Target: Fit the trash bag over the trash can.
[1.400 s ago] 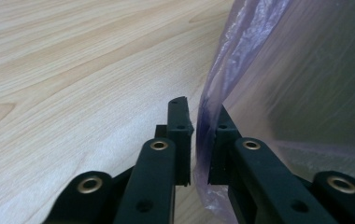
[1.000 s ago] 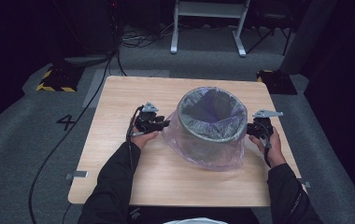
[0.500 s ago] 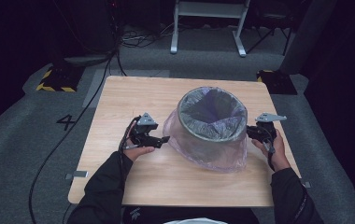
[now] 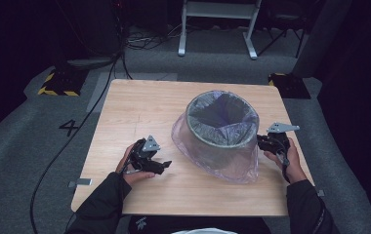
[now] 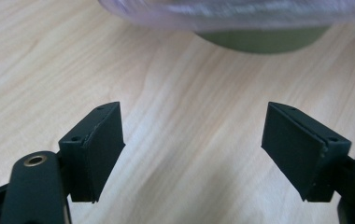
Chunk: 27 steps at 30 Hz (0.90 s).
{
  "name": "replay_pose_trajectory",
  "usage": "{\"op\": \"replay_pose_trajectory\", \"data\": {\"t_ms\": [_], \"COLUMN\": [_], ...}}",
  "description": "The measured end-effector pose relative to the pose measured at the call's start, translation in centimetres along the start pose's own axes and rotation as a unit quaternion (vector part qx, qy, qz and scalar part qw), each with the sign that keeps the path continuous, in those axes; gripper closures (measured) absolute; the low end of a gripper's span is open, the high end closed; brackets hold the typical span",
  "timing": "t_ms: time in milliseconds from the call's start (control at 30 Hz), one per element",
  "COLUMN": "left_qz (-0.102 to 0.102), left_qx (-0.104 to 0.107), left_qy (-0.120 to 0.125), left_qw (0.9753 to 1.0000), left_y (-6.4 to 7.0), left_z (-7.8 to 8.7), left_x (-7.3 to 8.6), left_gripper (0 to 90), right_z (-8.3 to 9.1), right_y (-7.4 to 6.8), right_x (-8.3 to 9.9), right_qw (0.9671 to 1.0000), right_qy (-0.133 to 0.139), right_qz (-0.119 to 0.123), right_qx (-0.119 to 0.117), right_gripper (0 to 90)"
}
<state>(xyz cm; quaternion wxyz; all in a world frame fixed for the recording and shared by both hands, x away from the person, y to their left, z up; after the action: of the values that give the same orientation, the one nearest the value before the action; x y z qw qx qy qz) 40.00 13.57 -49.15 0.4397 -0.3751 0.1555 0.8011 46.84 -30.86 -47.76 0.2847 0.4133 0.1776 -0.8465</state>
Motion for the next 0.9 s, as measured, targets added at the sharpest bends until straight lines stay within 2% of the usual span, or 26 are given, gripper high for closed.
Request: {"op": "replay_pose_trajectory", "data": {"t_ms": [67, 200, 300, 433, 500, 567, 700, 800, 900], "left_qz": [-0.007, -0.010, -0.004, 0.000, 0.001, 0.005, 0.005, 0.000, 0.010], "left_qx": [-0.008, -0.003, -0.001, -0.001, -0.010, -0.010, -0.011, -0.022, -0.017], "left_qy": [-0.010, -0.011, -0.009, -0.015, -0.026, -0.027, -0.031, -0.043, -0.041], "left_qw": [0.9999, 0.9999, 1.0000, 0.9999, 0.9996, 0.9996, 0.9994, 0.9988, 0.9990], "left_y": [0.4, 1.1, 1.2, 1.4, 1.4, 1.4, 1.5, 1.5, 1.2], "left_z": [0.0, 0.3, 0.5, 0.7, 0.7, 0.7, 0.7, 0.4, 0.4], "left_x": [0.4, 1.0, 1.4, 2.1, 2.4, 2.7, 2.9, 3.0, 3.2], "left_gripper": [20.8, 19.6, 18.7, 17.4, 17.6, 17.6, 17.6, 17.6, 16.5], "right_z": [0.2, 0.5, 0.8, 1.5, 1.8, 2.0, 2.5, 2.9, 3.5], "right_y": [-0.1, -0.4, -0.4, -0.5, -0.6, -0.6, -0.7, -0.8, -1.0], "right_x": [0.3, 1.3, 1.7, 2.3, 2.6, 2.9, 3.5, 3.9, 3.9], "right_qw": [0.9999, 0.9991, 0.9986, 0.9988, 0.9986, 0.9986, 0.9982, 0.9983, 0.9986], "right_qy": [-0.007, -0.029, -0.035, -0.028, -0.030, -0.031, -0.039, -0.038, -0.029], "right_qz": [0.008, 0.031, 0.040, 0.041, 0.043, 0.042, 0.043, 0.041, 0.040], "right_qx": [0.005, 0.004, 0.005, -0.004, -0.003, -0.006, -0.011, -0.015, -0.020], "right_gripper": [63.5, 54.0, 49.2, 42.9, 38.5, 35.8, 30.6, 25.3, 22.6]}}
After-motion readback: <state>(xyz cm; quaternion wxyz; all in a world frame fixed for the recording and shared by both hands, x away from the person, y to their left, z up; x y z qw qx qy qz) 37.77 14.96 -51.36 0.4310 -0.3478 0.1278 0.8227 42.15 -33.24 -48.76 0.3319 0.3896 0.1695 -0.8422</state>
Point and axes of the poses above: each handheld gripper's, and its own axes: z roughly backward along the jaws, x roughly out of its underside, y roughly to its right, the point moved 2 cm from there along -z, roughly forward along the jaws, and after that the axes turned 6 degrees about -z, right-handed, at the moved point
